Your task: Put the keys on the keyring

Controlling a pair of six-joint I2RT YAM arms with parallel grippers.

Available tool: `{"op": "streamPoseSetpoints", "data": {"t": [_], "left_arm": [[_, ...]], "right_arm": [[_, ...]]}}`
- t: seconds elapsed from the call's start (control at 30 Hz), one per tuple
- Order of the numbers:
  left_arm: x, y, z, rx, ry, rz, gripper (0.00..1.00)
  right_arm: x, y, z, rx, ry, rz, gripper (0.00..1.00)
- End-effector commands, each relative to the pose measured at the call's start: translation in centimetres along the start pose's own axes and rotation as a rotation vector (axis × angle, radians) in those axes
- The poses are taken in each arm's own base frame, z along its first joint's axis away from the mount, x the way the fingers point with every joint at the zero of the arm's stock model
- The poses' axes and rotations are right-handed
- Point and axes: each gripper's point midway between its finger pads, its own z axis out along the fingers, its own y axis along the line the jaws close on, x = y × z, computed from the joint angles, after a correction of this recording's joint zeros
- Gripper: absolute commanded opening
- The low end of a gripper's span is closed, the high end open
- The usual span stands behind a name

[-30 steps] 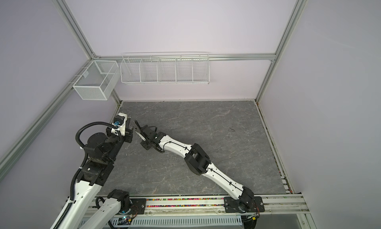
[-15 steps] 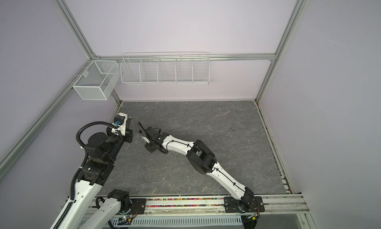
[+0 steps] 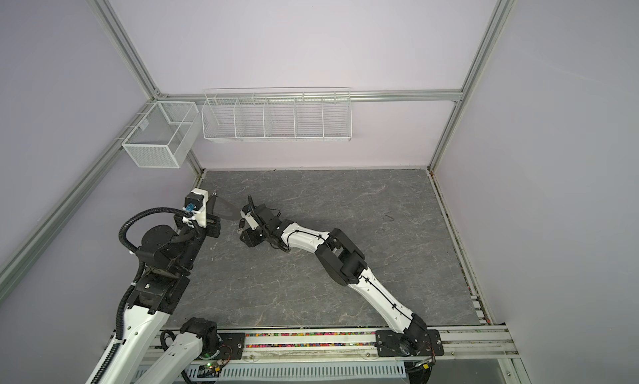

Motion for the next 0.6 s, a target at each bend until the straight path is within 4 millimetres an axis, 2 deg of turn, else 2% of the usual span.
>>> {"op": "streamPoseSetpoints", "data": {"t": [0.0,0.13,0.33,0.57], "left_arm": [[-1.7,0.4,-0.1,-0.013,-0.06,-0.019,0.0],[-1.6,0.3,0.0,-0.01,-0.059,-0.02,0.0],[-1.6,0.3,0.2,-0.005,-0.06,-0.021,0.0],[-1.4,0.2,0.3,-0.003,-0.054,-0.019,0.0]], "right_arm": [[-1.2,1.8,0.2,-0.106,-0.037,0.045,0.68],[-2.0,1.7,0.7,-0.14,-0.078,0.111,0.8],[-2.8,1.7,1.9,-0.173,-0.087,0.207,0.8],[-2.1,1.4,2.9,-0.152,-0.074,0.204,0.79]]}}
